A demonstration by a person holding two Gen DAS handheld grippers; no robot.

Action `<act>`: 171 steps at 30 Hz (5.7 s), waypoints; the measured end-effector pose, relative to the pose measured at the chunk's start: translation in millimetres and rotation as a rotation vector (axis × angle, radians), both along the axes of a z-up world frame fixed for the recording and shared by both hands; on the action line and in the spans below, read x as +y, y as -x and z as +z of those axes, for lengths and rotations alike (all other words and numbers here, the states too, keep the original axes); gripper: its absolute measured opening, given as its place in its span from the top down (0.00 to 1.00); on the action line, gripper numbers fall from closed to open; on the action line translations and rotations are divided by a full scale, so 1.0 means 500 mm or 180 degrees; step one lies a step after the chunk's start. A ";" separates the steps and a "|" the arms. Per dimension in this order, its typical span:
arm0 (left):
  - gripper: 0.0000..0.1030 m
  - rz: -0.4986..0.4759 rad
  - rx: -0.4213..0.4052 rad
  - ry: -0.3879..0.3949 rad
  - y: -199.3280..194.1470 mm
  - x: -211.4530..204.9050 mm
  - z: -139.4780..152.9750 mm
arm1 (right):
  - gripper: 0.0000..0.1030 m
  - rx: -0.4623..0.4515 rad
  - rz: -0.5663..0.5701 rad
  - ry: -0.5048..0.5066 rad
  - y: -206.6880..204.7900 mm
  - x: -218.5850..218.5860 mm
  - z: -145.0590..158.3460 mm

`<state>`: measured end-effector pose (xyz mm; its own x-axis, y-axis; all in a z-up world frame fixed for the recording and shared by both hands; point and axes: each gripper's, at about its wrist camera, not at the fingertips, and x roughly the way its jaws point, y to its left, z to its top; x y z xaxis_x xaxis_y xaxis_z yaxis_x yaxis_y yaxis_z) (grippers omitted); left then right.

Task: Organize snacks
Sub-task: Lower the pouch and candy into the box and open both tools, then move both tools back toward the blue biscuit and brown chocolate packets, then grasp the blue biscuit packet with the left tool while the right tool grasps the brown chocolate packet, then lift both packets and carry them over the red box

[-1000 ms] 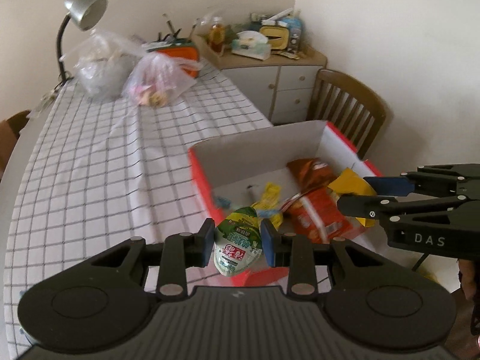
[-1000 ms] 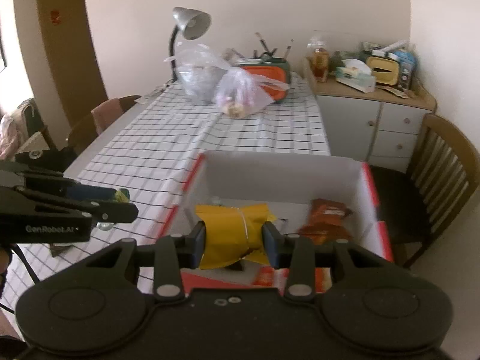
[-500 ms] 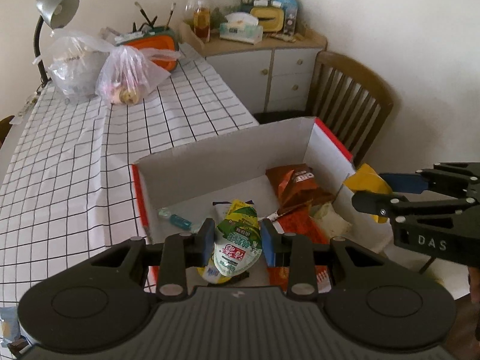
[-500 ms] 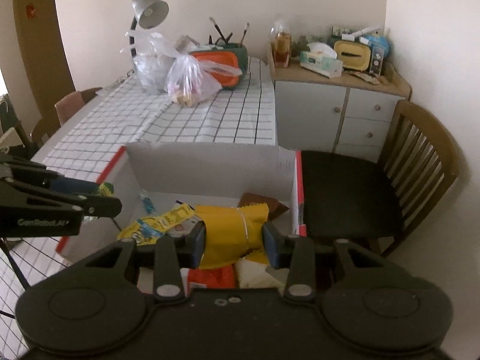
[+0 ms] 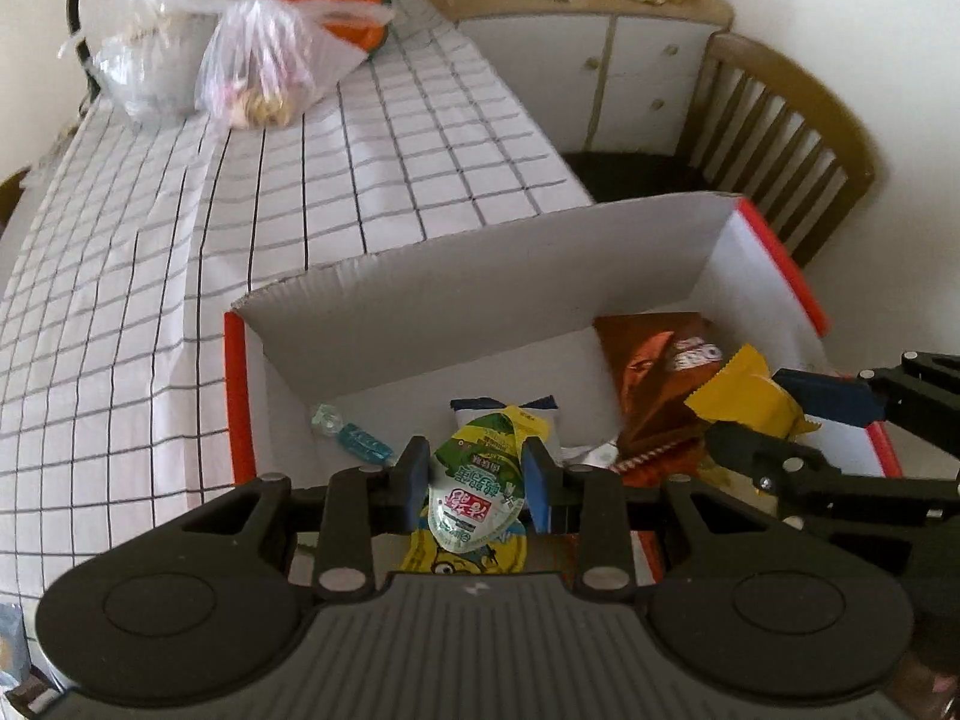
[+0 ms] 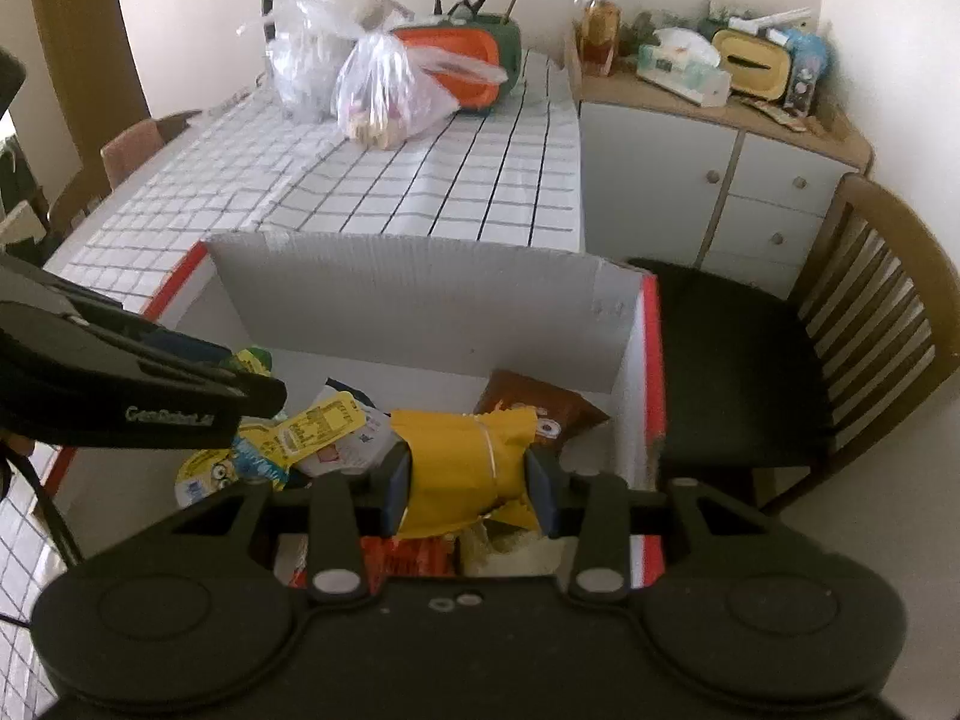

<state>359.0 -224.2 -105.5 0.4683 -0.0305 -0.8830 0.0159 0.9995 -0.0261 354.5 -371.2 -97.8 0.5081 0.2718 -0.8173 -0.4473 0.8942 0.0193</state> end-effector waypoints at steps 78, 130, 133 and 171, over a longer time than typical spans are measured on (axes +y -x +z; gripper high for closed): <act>0.26 0.0311 -0.0689 0.0305 0.409 0.427 0.101 | 0.00 -0.0077 0.0524 -0.0772 0.312 0.352 0.115; 0.27 0.0840 0.0605 0.0087 0.339 0.785 -0.162 | 0.49 0.0769 0.1284 -0.0040 0.332 0.835 -0.145; 0.31 0.0835 0.0605 0.0057 0.343 0.785 -0.161 | 0.51 0.0770 0.1288 -0.0060 0.330 0.833 -0.144; 0.54 0.0677 0.0043 0.0306 0.395 0.645 0.012 | 0.63 0.0206 0.0169 -0.0642 0.337 0.459 0.052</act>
